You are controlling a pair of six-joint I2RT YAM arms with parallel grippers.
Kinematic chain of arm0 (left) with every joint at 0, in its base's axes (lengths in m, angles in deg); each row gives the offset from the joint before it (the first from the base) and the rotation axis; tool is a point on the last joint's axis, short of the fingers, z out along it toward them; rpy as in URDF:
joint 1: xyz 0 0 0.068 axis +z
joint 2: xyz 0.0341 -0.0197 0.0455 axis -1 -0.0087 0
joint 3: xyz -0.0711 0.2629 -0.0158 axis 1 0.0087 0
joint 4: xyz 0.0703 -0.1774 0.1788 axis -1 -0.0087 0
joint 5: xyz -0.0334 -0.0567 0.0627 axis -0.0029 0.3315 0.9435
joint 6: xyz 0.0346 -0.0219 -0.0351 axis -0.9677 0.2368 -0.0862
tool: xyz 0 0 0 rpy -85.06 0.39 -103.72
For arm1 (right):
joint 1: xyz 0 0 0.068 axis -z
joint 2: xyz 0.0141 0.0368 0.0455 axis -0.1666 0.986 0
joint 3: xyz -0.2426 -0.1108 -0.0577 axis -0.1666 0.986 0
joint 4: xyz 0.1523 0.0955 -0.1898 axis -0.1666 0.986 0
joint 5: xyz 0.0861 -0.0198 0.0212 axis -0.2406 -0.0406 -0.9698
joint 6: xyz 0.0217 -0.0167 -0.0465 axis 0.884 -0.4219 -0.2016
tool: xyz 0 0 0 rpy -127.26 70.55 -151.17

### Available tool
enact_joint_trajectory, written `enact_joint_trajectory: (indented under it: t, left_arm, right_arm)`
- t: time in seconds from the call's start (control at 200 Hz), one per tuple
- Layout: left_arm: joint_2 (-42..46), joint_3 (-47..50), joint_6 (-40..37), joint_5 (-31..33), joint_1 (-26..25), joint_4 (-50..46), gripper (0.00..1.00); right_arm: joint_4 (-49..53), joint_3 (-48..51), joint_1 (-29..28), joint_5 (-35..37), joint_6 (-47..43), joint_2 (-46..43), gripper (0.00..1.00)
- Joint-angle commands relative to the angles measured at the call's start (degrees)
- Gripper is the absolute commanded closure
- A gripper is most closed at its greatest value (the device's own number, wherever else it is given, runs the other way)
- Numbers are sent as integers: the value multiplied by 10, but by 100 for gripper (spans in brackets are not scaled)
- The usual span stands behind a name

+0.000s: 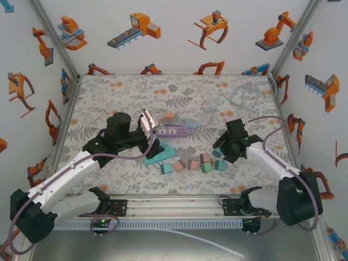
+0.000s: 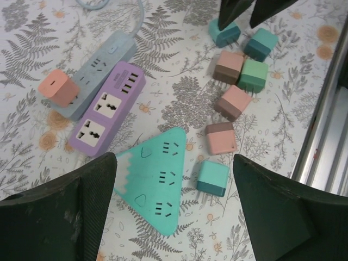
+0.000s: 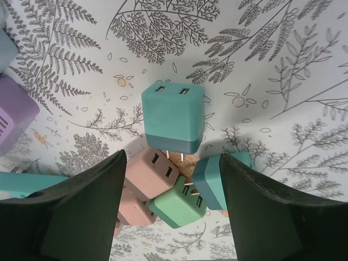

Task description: Pull the plug off the socket

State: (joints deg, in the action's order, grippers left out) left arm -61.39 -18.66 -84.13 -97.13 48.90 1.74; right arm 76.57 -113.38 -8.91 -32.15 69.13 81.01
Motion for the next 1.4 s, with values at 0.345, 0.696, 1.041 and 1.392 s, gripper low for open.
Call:
enact_joint_trajectory:
  t: [0.345, 0.696, 1.041, 1.392]
  left_arm:
    - [-122, -67, 259, 194, 40, 53, 16]
    - [-297, -165, 472, 157, 167, 19, 24]
    - [-427, -248, 385, 154, 174, 9, 27]
    - [-479, -260, 368, 89, 182, 49, 35]
  right_arm:
    - [-94, -231, -113, 72, -394, 23, 45]
    - [-186, -392, -169, -72, -756, 216, 60]
    - [-80, -546, -169, -207, -983, 411, 32]
    - [-21, -679, -154, -284, -1005, 568, 33]
